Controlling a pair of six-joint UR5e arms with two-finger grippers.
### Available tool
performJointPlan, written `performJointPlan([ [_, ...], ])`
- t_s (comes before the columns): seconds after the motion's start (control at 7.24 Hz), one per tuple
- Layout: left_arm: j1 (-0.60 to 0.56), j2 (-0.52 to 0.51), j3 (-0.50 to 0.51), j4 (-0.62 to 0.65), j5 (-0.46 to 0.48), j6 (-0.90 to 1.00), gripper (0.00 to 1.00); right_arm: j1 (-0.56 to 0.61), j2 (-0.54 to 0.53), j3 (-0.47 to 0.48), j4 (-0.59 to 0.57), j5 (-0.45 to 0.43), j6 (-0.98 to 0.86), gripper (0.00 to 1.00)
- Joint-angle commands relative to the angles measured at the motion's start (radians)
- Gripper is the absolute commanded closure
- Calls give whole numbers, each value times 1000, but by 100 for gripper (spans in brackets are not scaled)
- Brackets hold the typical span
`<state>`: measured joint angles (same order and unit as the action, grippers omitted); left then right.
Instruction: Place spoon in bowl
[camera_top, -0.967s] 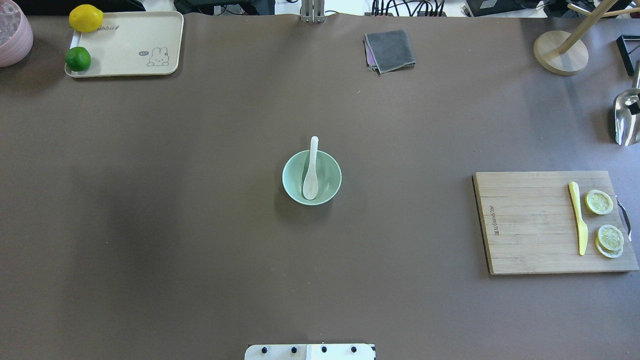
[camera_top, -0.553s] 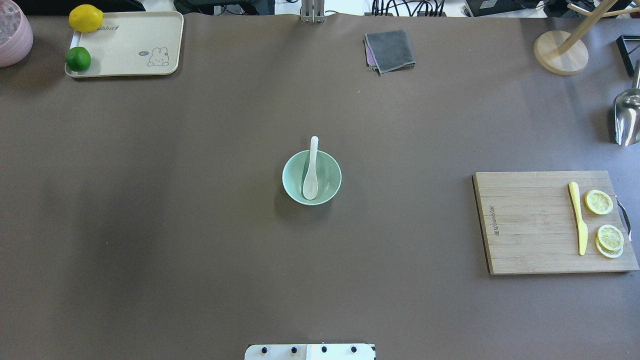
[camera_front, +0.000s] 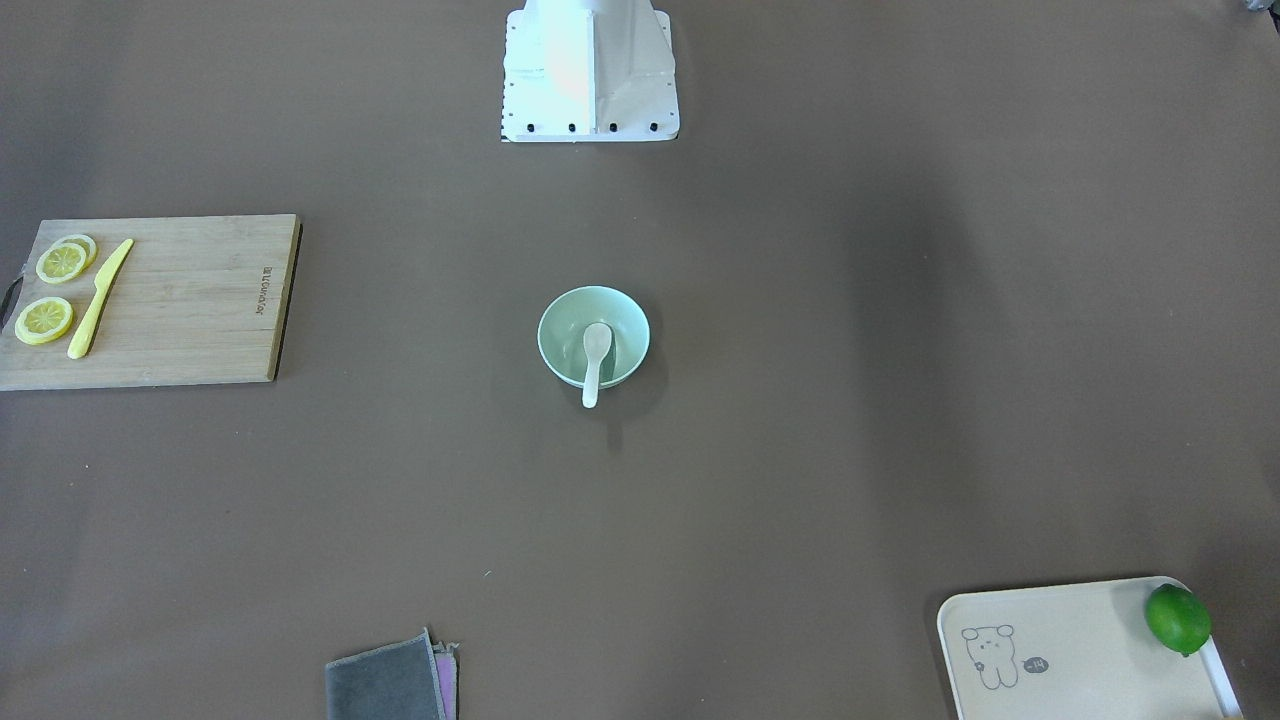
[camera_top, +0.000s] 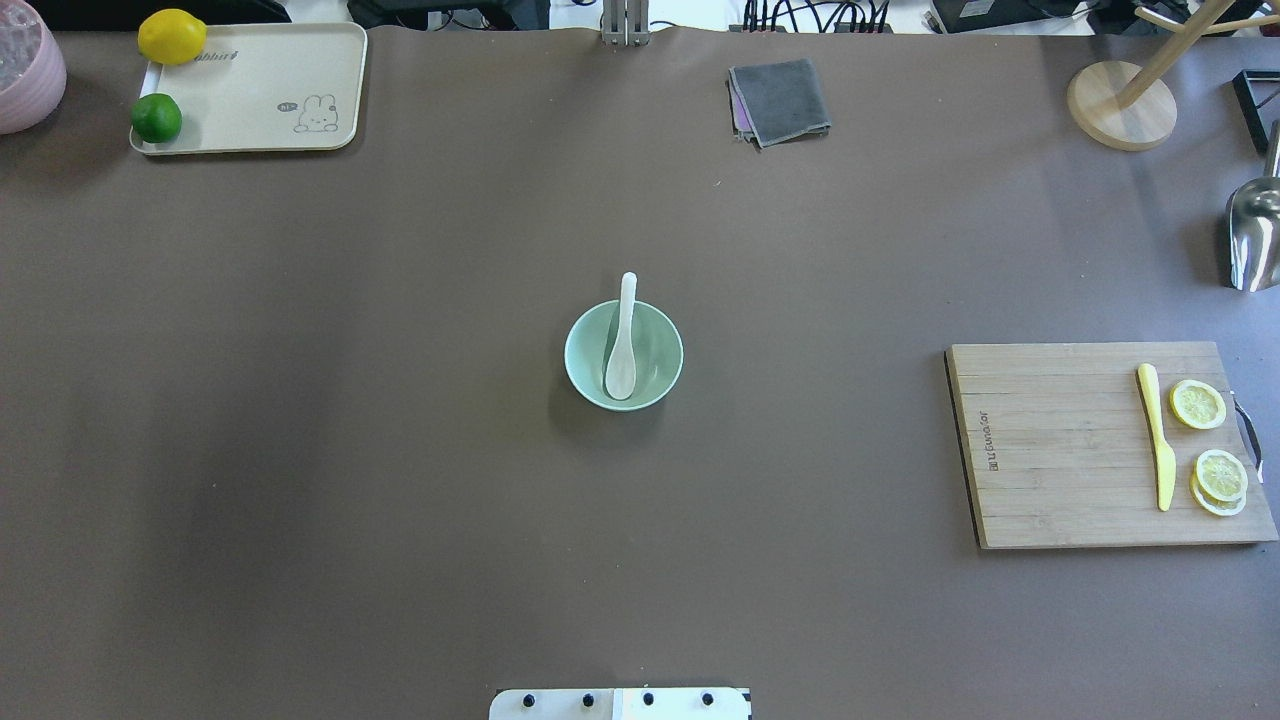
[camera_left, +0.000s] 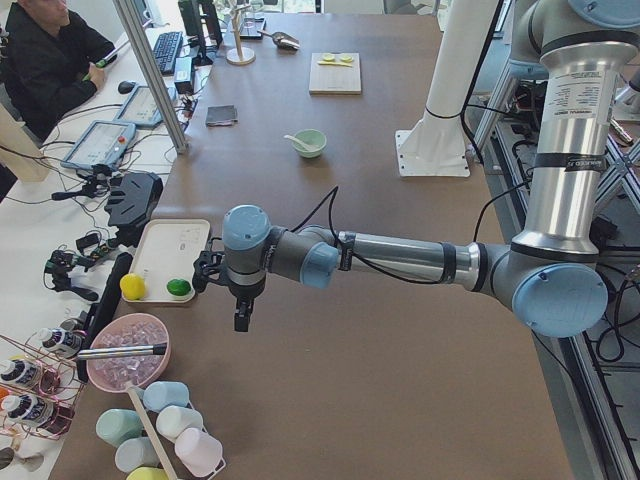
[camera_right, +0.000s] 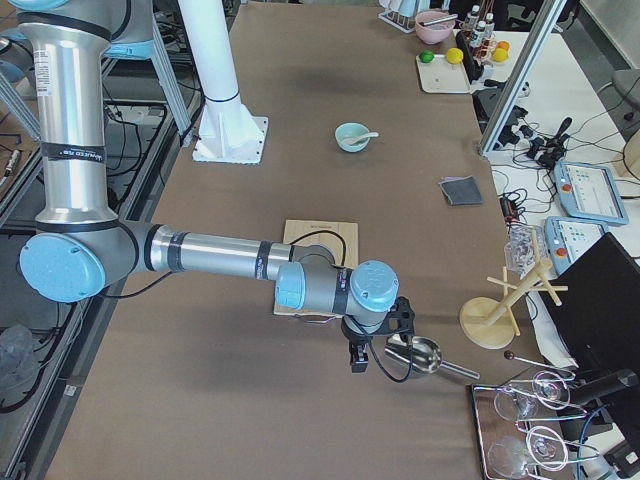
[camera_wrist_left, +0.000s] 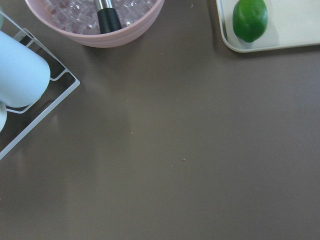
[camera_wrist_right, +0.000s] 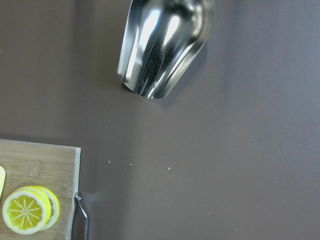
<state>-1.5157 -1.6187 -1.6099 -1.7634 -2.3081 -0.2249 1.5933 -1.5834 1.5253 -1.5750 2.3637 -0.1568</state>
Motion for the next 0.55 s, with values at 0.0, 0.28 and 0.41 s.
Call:
performJointPlan([
  [0.0,-20,36,-7,15,1,71,2,1,6,42,-49,0,8,0],
  [0.28,-18,37,2,15,1,68,2,1,2,123,-164,-1,6,0],
  [0.41,-18,37,2,15,2,70,2,-1,2,121,-162,0,6,0],
])
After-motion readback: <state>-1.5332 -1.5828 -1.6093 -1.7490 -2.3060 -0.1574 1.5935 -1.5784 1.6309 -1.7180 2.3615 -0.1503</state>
